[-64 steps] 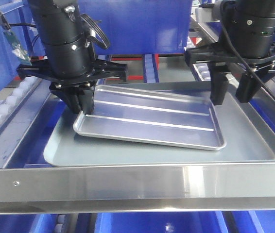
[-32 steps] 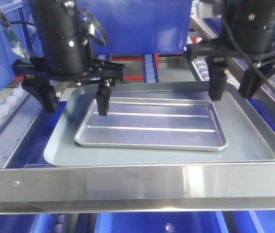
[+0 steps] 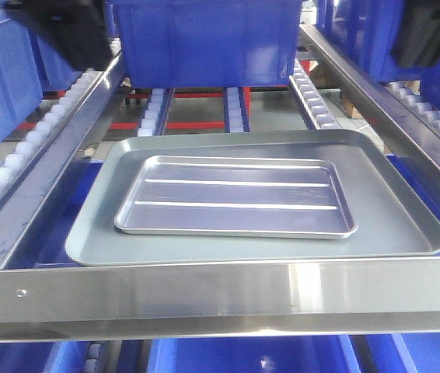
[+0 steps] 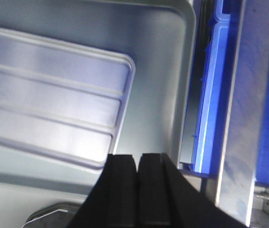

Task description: Grab silver tray and stack on right shelf

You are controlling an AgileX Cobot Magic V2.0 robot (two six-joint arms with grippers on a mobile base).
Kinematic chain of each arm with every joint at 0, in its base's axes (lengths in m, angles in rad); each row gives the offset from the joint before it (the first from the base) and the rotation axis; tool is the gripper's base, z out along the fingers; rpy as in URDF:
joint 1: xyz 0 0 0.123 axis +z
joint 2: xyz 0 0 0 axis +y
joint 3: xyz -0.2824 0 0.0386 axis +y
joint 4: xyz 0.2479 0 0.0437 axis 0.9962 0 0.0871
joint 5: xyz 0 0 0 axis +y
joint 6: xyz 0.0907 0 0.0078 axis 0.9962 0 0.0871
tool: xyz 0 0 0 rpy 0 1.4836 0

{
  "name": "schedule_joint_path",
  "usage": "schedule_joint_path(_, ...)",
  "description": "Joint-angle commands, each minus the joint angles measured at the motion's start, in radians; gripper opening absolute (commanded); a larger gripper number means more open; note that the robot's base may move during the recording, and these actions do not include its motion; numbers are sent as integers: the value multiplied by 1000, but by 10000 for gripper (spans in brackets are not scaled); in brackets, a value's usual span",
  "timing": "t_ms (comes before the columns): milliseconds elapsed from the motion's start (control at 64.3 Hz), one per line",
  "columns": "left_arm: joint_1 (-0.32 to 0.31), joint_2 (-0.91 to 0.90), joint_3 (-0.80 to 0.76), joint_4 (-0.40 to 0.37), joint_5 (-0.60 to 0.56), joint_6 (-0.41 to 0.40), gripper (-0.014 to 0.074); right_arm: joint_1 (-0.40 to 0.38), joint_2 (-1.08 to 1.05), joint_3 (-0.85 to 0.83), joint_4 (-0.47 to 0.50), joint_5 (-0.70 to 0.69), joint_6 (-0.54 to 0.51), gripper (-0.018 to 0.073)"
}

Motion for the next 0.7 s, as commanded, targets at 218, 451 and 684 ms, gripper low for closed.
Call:
schedule_joint_path(218, -18, -345, 499, 28, -508, 3, -90, -4, -368, 379, -18, -311, -99, 55)
schedule_joint_path(451, -18, -573, 760, 28, -796, 3, -90, -4, -626, 628, -18, -454, -102, 55)
schedule_joint_path(684, -18, -770, 803, 28, -867, 3, -90, -4, -871, 657, -18, -538, -102, 55)
